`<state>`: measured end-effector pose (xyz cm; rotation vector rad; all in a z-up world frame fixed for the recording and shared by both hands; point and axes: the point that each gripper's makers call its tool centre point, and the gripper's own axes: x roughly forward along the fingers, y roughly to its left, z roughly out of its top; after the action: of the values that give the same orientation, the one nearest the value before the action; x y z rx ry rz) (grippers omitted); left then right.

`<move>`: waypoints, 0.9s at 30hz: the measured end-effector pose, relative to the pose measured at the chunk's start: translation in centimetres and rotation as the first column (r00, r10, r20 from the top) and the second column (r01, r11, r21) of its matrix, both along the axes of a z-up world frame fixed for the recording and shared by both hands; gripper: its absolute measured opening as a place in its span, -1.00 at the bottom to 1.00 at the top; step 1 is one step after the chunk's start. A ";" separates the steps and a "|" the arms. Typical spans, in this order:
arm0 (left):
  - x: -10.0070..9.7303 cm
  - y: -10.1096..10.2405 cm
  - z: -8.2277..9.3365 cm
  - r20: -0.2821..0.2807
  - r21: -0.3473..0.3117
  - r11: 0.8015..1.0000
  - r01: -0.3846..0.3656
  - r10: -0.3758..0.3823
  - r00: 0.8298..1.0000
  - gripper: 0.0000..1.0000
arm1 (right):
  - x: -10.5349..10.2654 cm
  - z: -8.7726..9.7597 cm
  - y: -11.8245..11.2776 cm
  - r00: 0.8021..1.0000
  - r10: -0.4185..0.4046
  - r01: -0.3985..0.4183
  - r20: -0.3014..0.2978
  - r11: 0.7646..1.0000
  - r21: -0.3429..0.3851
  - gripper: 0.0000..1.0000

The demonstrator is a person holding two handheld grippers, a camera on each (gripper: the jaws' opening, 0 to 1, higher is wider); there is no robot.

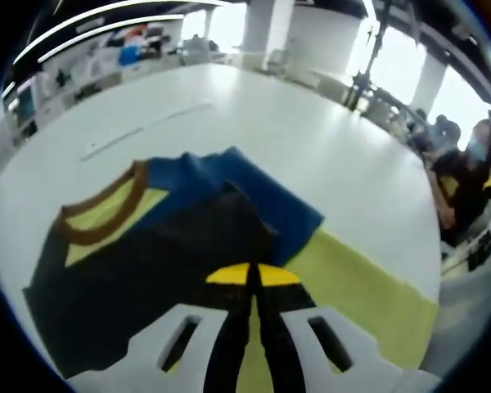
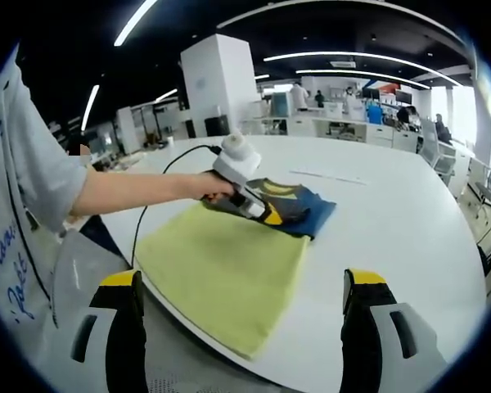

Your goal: Fold the garment on the visible template until the final outline fits inside the template.

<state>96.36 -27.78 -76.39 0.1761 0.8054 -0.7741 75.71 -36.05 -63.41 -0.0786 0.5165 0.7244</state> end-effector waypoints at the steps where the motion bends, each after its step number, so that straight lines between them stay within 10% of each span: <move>1: 0.0 0.0 0.0 -0.003 -0.001 1.000 -0.001 0.001 1.000 -1.00 | 0.0 0.0 0.0 1.000 0.000 0.000 -0.002 1.000 0.000 1.00; 27: -0.1 -0.1 -0.6 0.029 0.045 0.998 0.035 -0.036 0.999 -1.00 | -0.4 0.0 -0.2 1.000 -0.008 0.008 -0.003 1.000 -0.006 1.00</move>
<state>96.27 -27.92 -76.95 0.2418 0.7938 -0.7860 75.36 -36.24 -63.42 -0.0810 0.5222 0.7148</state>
